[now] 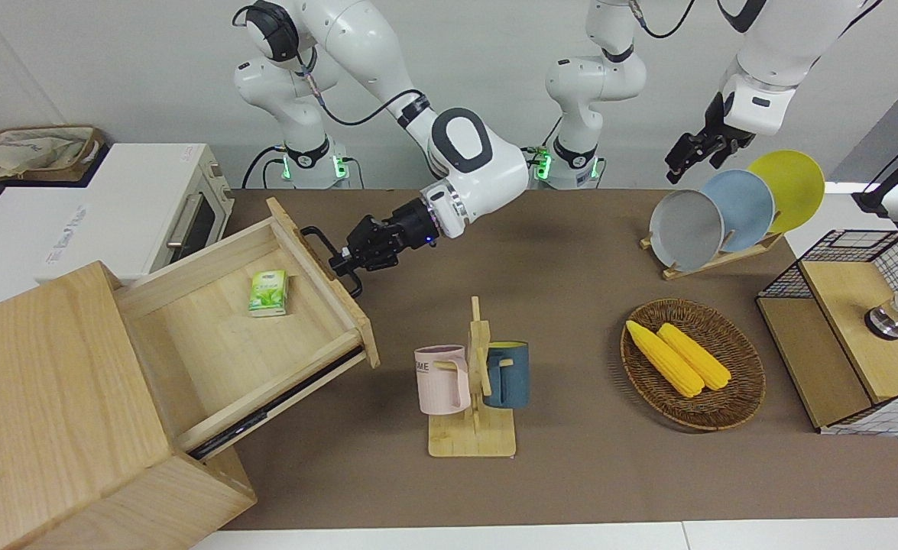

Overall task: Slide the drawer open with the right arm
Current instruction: 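Pull the handle toward the robot with the right gripper, sliding the drawer out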

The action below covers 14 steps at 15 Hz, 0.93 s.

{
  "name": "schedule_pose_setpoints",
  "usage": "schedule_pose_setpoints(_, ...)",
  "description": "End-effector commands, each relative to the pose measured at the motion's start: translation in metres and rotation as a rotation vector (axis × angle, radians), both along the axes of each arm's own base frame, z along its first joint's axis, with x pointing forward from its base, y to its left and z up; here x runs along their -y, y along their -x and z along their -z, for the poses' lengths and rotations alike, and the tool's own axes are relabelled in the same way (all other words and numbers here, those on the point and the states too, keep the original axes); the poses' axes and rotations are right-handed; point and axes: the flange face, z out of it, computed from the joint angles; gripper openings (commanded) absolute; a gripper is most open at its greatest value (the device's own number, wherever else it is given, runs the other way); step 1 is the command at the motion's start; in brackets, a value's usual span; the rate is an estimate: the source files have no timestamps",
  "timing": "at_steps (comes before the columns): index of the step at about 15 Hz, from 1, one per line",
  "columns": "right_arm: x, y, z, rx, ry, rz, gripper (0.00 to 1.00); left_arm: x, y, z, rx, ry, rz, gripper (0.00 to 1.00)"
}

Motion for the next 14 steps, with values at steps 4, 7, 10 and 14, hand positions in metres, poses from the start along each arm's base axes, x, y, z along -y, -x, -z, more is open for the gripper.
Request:
schedule_pose_setpoints(4, 0.003, 0.002, -0.024, 0.005, 0.031, 0.03, 0.987, 0.0, 0.003, -0.004, 0.007, 0.005, 0.009, 0.99)
schedule_pose_setpoints(7, 0.0, 0.005, -0.025, 0.0, 0.031, 0.027, 0.99, 0.0, 0.003, -0.004, 0.007, 0.005, 0.009, 0.99)
schedule_pose_setpoints(10, -0.007, 0.012, -0.025, -0.008, 0.026, 0.031, 0.99, 0.0, 0.003, -0.004, 0.007, 0.005, 0.009, 0.99)
schedule_pose_setpoints(14, -0.025, 0.032, -0.024, -0.03, 0.011, 0.033, 0.99, 0.0, 0.003, -0.004, 0.007, 0.005, 0.009, 0.99)
